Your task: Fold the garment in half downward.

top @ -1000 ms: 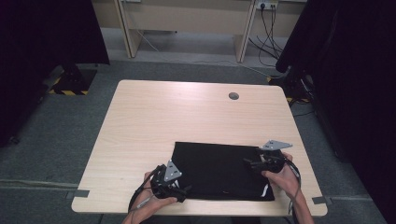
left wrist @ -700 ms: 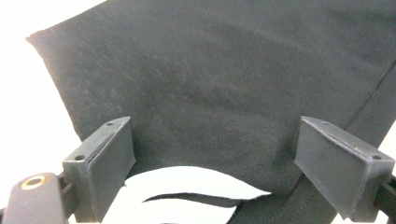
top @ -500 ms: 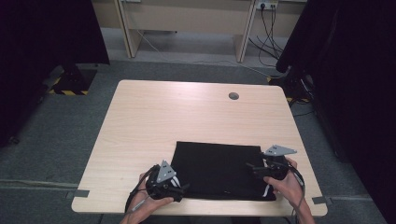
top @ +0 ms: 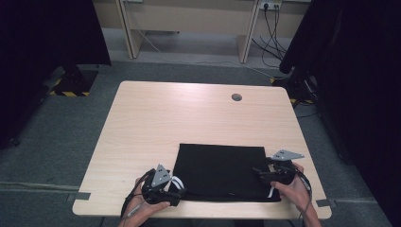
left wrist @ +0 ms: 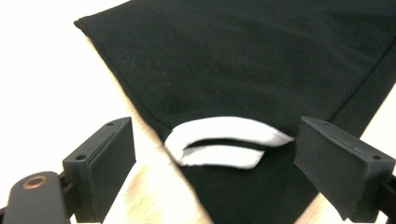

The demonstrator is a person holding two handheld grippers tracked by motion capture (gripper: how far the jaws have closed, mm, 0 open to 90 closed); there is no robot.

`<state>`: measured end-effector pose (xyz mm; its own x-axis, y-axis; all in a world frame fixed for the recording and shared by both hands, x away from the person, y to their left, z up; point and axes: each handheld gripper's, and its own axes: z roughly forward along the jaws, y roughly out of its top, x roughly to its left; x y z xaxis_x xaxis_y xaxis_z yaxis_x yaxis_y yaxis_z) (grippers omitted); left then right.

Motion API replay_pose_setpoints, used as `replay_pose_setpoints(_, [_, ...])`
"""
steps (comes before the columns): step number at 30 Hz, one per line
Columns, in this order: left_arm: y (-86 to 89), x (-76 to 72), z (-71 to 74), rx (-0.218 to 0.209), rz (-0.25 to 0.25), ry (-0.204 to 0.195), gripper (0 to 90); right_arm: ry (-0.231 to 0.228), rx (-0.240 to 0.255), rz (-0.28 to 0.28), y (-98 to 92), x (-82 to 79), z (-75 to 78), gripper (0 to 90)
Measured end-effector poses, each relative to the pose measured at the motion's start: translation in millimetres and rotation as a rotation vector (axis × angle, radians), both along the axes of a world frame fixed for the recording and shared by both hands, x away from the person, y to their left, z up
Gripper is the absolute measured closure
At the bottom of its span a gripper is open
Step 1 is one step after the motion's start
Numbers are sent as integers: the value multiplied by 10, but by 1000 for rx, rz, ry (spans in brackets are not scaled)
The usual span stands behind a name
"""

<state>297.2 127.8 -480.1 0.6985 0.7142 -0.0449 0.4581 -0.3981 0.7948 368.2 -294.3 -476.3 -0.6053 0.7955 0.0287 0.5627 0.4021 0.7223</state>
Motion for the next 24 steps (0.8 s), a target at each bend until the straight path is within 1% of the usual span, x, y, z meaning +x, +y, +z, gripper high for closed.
replay_pose_setpoints(5, [31, -4, -8, -3, -3, 8, 112, 1, 0, -24, -97, 56, 3, 248])
replay_pose_setpoints(11, [103, 0, -21, 1, -7, 29, 101, -3, 3, -53, -231, 57, 1, 249])
replay_pose_setpoints(13, [108, 2, -28, 13, -12, 39, 97, -4, 2, -60, -277, 61, 1, 249])
replay_pose_setpoints(17, [95, 3, -34, 40, -21, 38, 92, -5, 7, -75, -340, 73, -1, 247])
replay_pose_setpoints(20, [68, 10, -46, 79, -25, 46, 85, -4, 6, -76, -359, 79, 0, 245])
replay_pose_setpoints(21, [56, 6, -47, 90, -31, 41, 74, -4, 7, -78, -361, 77, -1, 244])
replay_pose_setpoints(24, [52, 1, -48, 91, -37, 44, 58, -7, 9, -80, -365, 74, -4, 242])
